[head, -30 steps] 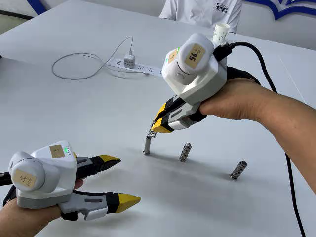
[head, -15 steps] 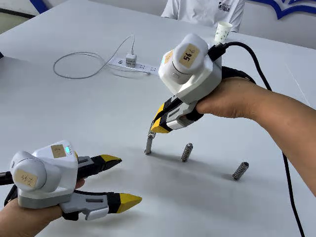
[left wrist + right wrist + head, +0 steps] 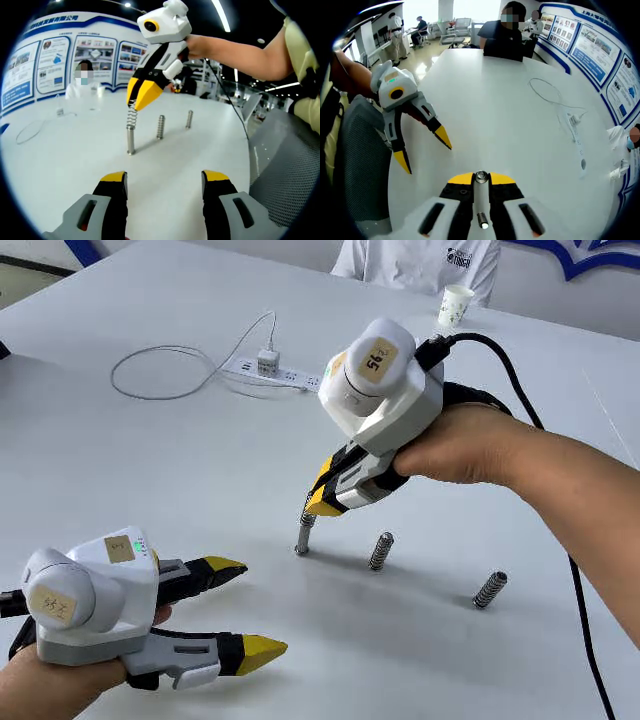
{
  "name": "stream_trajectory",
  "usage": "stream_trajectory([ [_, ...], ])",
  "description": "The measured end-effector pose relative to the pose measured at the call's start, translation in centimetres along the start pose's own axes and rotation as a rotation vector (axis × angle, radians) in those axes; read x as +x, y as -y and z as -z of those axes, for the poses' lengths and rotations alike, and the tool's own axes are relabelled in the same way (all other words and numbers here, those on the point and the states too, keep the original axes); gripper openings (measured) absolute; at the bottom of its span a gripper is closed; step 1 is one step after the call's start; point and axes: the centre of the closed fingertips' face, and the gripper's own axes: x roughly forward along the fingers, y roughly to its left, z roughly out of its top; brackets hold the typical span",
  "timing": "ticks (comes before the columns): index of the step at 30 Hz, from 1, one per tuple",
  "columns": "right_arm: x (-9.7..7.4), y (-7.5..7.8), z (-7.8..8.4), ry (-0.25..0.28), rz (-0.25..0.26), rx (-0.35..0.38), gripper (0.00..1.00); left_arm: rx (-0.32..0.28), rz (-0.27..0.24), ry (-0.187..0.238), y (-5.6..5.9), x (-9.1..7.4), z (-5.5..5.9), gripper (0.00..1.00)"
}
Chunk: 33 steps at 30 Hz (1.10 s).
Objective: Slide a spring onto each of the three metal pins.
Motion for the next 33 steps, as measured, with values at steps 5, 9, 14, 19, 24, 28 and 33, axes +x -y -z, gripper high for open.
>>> stream_trajectory([
  [5, 0.2, 0.0, 0.0, -0.004, -0.007, 0.008, 0.12, -0.002, 0.000, 0.000, 0.0, 0.0, 0.1, 0.61],
  [9, 0.4, 0.0, 0.1, -0.009, -0.012, 0.013, 0.12, -0.002, 0.001, 0.000, 0.0, 0.0, 0.0, 0.61],
  [14, 0.7, 0.1, 0.3, -0.016, -0.020, 0.018, 0.12, -0.004, 0.000, 0.000, 0.0, 0.0, 0.1, 0.61],
  [19, 1.1, 0.1, 0.5, -0.024, -0.029, 0.025, 0.12, -0.008, -0.003, 0.001, -0.1, -0.1, 0.2, 0.61],
  [24, 1.4, 0.1, 0.6, -0.029, -0.036, 0.029, 0.12, -0.010, -0.005, 0.001, -0.2, -0.1, 0.2, 0.61],
  [28, 1.7, 0.0, 0.7, -0.034, -0.039, 0.031, 0.12, -0.012, -0.005, 0.000, -0.3, -0.1, 0.2, 0.61],
  [33, 1.9, -0.1, 0.9, -0.040, -0.043, 0.037, 0.12, -0.013, -0.005, 0.000, -0.3, -0.1, 0.3, 0.61],
])
